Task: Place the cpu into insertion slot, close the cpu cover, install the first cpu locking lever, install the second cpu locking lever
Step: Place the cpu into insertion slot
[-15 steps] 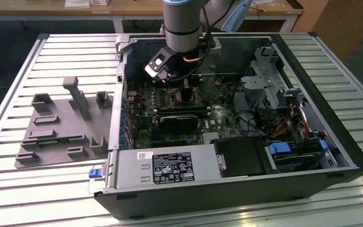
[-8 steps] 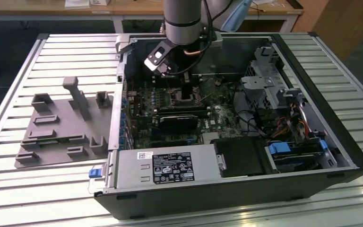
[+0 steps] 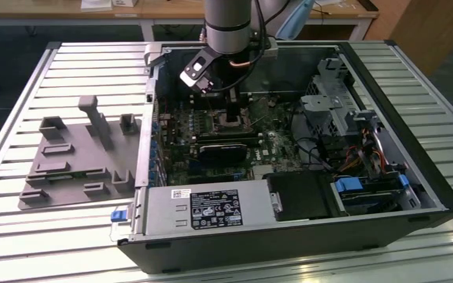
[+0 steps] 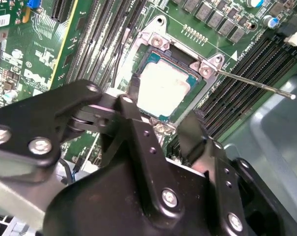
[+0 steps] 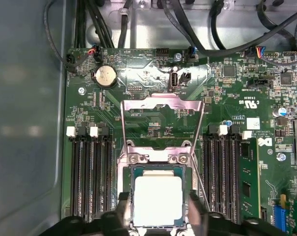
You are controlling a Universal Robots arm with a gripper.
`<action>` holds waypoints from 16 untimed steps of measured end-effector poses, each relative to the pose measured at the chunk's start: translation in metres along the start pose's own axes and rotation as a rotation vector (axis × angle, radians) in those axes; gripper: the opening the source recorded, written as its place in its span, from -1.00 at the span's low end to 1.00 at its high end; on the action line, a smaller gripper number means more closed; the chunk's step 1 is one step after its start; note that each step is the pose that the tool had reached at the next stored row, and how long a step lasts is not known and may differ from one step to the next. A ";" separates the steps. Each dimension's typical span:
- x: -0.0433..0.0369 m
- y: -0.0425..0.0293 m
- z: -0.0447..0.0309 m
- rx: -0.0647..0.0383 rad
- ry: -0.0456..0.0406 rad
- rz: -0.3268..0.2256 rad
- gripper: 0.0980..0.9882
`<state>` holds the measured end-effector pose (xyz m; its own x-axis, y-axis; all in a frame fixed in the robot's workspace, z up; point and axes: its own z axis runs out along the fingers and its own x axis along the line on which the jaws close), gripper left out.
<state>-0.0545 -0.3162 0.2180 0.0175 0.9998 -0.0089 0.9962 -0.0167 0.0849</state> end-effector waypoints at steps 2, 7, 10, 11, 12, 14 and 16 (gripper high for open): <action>0.0000 0.0000 -0.0001 0.000 0.0001 0.000 -0.16; 0.0000 0.0001 -0.0006 0.000 0.0001 0.000 -0.55; 0.0000 0.0001 -0.0009 0.000 0.0001 0.000 -0.81; 0.0000 0.0001 -0.0010 0.000 0.0000 0.000 -0.95; 0.0000 0.0001 -0.0010 0.000 0.0001 0.000 -0.95; 0.0000 0.0001 -0.0012 0.000 0.0000 0.000 -0.99; 0.0000 0.0001 -0.0014 0.000 0.0000 0.000 -0.99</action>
<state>-0.0545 -0.3162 0.2194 0.0176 0.9998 -0.0089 0.9962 -0.0167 0.0849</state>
